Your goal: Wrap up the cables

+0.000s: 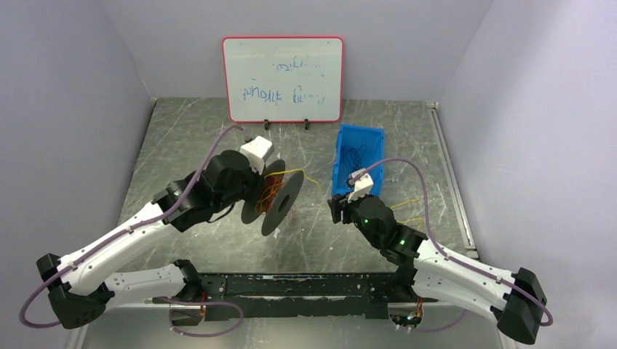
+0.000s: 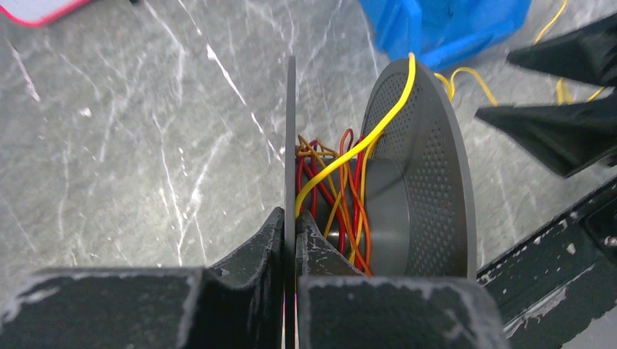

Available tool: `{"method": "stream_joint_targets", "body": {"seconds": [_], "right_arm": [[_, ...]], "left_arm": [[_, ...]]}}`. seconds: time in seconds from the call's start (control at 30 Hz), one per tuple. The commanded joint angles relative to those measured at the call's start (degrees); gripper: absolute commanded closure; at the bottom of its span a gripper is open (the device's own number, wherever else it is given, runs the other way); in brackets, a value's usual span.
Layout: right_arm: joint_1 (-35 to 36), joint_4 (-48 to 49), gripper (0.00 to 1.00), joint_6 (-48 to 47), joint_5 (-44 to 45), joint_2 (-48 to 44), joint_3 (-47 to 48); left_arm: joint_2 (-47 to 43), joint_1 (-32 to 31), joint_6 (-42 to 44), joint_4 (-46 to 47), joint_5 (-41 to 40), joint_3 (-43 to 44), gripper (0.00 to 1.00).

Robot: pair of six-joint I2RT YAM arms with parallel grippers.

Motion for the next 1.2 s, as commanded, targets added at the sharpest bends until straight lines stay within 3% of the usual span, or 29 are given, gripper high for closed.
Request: {"method": "stream_joint_targets", "body": {"seconds": [0.0, 0.43, 0.67, 1.17], "right_arm": [[-0.4, -2.0, 0.35, 4.9, 3.3, 0.3, -1.0], [-6.4, -6.4, 0.25, 12.4, -0.9, 4.9, 1.0], [-16.4, -5.4, 0.26, 13.7, -15.4, 8.8, 1.2], [-20.9, -1.2, 0.25, 10.0, -33.0, 16.3, 1.7]], "left_arm": [[-1.6, 0.3, 0.7, -1.2, -3.6, 8.1, 0.93], [-0.8, 0.3, 2.4, -6.9, -8.8, 18.8, 0.93], [-0.3, 0.3, 2.8, -8.5, -9.4, 22.8, 0.93], [-0.3, 0.3, 4.0, -12.9, -14.7, 30.3, 0.93]]}}
